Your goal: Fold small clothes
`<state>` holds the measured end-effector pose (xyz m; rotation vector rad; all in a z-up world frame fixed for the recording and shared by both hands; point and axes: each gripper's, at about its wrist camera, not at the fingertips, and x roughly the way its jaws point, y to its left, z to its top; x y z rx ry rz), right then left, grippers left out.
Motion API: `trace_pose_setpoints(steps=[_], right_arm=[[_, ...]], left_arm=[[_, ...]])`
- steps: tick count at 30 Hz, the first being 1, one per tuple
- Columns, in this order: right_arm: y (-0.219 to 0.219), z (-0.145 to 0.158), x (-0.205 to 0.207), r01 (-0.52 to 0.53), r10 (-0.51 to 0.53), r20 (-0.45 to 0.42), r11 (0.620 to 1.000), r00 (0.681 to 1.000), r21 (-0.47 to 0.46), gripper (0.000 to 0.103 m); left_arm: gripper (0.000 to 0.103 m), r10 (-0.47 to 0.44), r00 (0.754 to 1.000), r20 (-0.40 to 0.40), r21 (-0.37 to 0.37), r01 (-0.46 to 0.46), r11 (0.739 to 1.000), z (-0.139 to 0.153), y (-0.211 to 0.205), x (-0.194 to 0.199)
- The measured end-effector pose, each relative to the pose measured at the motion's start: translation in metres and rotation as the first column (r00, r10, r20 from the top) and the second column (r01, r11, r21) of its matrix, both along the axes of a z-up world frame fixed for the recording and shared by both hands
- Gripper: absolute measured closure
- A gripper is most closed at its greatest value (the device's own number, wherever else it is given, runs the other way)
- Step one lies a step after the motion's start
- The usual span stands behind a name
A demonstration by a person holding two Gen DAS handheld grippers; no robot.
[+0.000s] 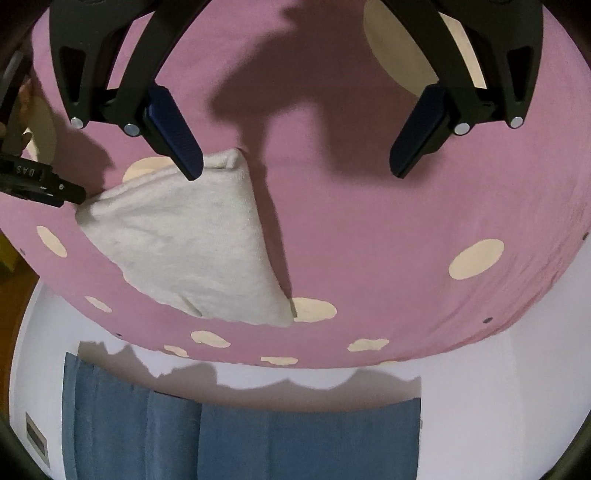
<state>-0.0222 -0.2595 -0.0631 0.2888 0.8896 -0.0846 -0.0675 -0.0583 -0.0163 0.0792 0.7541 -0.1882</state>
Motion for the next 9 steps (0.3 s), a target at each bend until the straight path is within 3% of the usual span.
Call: trace_pose_setpoints(steps=[3, 6, 9], right_arm=[[-0.004, 0.004, 0.000, 0.003, -0.004, 0.010, 1.000, 1.000, 0.007, 0.021], [-0.015, 0.008, -0.001, 0.025, -0.025, 0.020, 1.000, 0.999, 0.019, 0.021], [-0.034, 0.010, 0.000, 0.054, -0.055, 0.018, 0.998, 0.998, 0.028, 0.021]], left_arm=[[0.002, 0.038, 0.999, 0.005, 0.037, -0.038, 0.999, 0.002, 0.006, 0.007], [0.002, 0.066, 0.998, -0.021, 0.028, -0.065, 0.997, 0.002, 0.020, 0.019], [0.002, 0.160, 0.986, -0.045, 0.015, -0.159, 0.987, 0.000, 0.046, 0.036]])
